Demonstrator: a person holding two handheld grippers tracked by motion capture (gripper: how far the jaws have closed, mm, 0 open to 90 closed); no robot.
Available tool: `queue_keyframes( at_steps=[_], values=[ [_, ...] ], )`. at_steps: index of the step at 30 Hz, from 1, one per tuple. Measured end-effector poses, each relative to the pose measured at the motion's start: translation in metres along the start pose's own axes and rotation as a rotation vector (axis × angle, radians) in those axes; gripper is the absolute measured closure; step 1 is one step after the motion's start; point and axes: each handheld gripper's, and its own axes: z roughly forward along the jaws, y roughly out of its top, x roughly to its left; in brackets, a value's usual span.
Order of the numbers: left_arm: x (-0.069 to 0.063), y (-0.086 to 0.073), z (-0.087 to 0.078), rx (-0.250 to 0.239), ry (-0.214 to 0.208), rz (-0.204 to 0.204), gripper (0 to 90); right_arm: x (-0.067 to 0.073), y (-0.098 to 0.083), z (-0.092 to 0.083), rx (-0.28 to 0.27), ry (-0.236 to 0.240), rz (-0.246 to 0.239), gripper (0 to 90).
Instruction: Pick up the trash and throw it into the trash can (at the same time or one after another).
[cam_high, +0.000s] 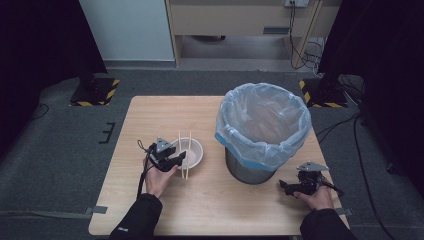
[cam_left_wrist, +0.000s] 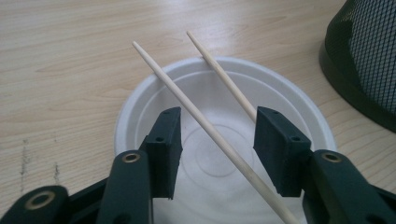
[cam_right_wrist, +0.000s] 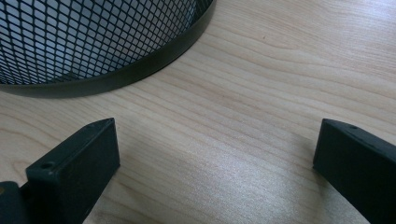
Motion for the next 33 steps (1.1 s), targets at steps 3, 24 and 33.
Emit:
queue_keyframes(
  at_steps=[3, 24, 33],
  values=[
    [-0.0009, -0.001, 0.0021, 0.024, 0.006, 0.005, 56.7, 0.0, 0.0, 0.0, 0.0, 0.0, 0.0, 0.7],
    [0.0069, -0.002, -0.0016, 0.081, 0.063, -0.026, 78.1, 0.0, 0.0, 0.0, 0.0, 0.0, 0.0, 0.7],
    [0.0072, -0.0019, -0.0027, 0.095, 0.069, -0.025, 84.7, 0.0, 0.0, 0.0, 0.0, 0.0, 0.0, 0.7]
  ],
)
